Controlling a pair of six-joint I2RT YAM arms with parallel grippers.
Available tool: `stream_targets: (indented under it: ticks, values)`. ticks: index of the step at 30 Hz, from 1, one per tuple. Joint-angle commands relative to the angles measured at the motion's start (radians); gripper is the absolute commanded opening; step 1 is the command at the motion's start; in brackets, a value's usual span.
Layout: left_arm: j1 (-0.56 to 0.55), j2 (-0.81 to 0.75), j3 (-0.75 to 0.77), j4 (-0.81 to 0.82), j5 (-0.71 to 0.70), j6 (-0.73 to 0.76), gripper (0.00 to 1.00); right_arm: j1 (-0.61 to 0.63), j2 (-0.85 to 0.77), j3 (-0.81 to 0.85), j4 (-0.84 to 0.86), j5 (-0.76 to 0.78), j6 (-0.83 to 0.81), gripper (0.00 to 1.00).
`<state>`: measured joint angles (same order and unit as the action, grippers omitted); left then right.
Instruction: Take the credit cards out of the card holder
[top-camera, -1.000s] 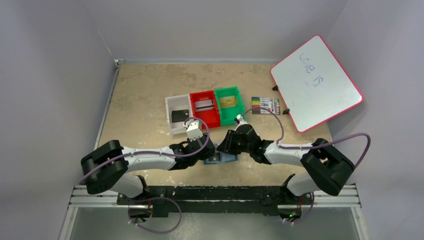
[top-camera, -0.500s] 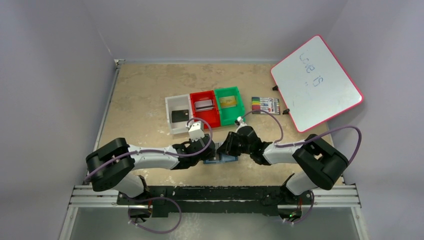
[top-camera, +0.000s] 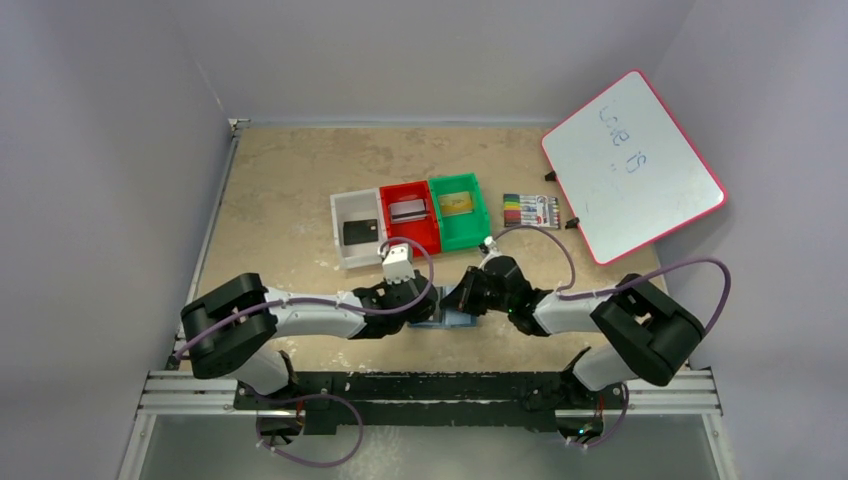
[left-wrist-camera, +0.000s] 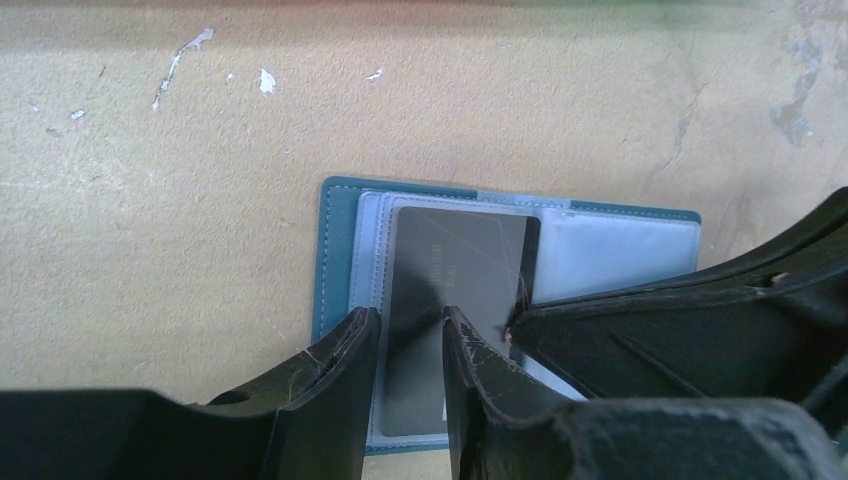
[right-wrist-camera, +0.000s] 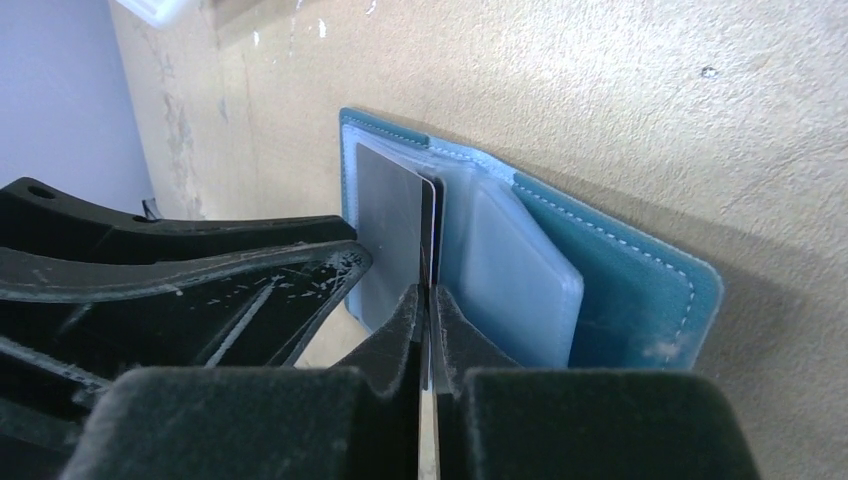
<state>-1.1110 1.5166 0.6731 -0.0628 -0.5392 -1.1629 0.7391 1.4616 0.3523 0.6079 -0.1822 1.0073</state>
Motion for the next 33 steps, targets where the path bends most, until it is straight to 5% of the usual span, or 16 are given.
stream_targets:
  ticks: [1, 21, 26, 29, 33]
  values:
    - [-0.038, 0.046, 0.043, -0.154, -0.063, 0.01, 0.3, -0.017, -0.05, -0.017, 0.026, -0.039, 0.015, 0.02]
    - [-0.062, 0.113, 0.098, -0.236, -0.126, -0.001, 0.25, -0.078, -0.106, -0.096, 0.01, -0.053, 0.004, 0.01]
    - [-0.067, 0.119, 0.106, -0.197, -0.081, 0.041, 0.23, -0.078, -0.072, -0.083, 0.059, -0.09, 0.002, 0.1]
    - [-0.073, 0.124, 0.117, -0.202, -0.079, 0.046, 0.23, -0.078, -0.064, -0.093, 0.098, -0.077, 0.025, 0.24]
    - [-0.076, 0.123, 0.117, -0.209, -0.084, 0.046, 0.22, -0.077, -0.05, -0.09, 0.114, -0.06, 0.034, 0.25]
